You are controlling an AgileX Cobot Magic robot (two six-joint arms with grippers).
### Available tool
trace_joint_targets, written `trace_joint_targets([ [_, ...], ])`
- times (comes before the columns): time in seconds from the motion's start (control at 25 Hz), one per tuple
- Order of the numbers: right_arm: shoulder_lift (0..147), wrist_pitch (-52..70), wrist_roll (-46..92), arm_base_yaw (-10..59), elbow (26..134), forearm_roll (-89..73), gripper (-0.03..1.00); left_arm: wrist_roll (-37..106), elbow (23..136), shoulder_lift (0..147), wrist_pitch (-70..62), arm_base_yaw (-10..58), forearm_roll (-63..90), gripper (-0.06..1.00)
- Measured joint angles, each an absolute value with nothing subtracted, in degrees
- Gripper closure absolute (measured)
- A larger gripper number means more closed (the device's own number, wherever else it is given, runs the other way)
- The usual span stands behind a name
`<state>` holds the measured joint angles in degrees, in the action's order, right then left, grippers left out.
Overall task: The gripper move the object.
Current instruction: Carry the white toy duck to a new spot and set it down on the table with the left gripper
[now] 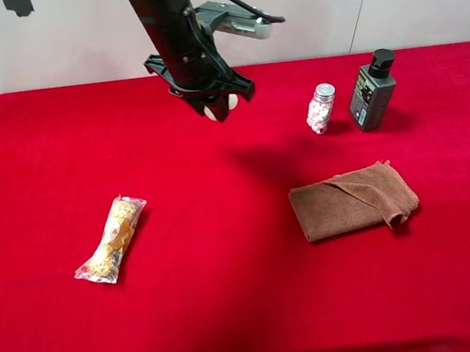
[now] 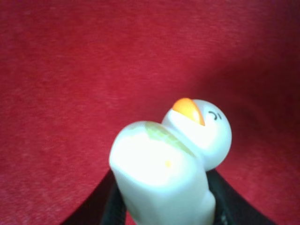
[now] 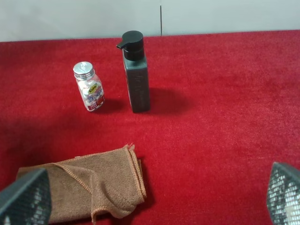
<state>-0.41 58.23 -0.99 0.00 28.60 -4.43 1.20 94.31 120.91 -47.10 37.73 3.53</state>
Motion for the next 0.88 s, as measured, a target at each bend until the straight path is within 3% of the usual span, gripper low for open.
trace_joint_targets([
  [0.88,-0.4,58.2,-1.0,0.0,28.6,-4.4,0.27,-0.5,94.3,120.9,-51.0,46.2,3.0,0.62],
])
